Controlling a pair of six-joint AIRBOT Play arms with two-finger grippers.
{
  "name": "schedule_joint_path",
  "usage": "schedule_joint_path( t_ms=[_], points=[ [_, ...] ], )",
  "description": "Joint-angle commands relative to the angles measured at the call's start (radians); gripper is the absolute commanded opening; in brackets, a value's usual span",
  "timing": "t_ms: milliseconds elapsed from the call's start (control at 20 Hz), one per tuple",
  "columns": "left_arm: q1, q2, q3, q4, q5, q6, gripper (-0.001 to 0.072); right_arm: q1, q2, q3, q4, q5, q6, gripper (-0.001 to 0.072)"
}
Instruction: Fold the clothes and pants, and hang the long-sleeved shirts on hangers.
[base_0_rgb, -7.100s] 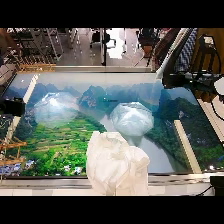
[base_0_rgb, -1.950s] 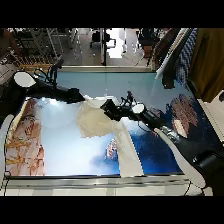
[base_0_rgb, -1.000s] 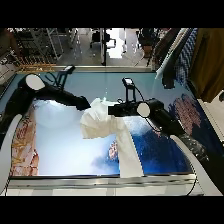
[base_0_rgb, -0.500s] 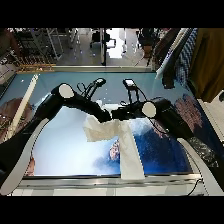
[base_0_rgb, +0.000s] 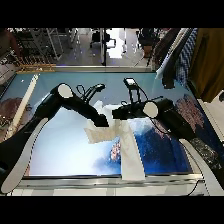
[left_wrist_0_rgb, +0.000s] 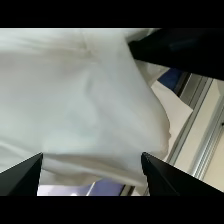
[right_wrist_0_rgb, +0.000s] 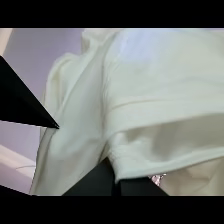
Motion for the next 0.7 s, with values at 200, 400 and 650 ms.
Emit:
schedule_joint_path(
  t_ms=[200,400,650],
  points=[
    [0.001,-0.047,-0.001,0.030,-0.043,-0.149,0.0451,0.000,0.001,0.001,0.010,-0.040,0.006,0.0014],
    [-0.004,-0.098,-0.001,0.011,-0.008,-0.136,0.0012,0.000,0.003,0.001,0.002,-0.023,0.005,0.0014],
    [0.148,0.006,-0.001,0.012,-0.003,-0.123,0.0011,0.000,0.024,0.001,-0.026,0.044,-0.002,0.0014]
  ],
)
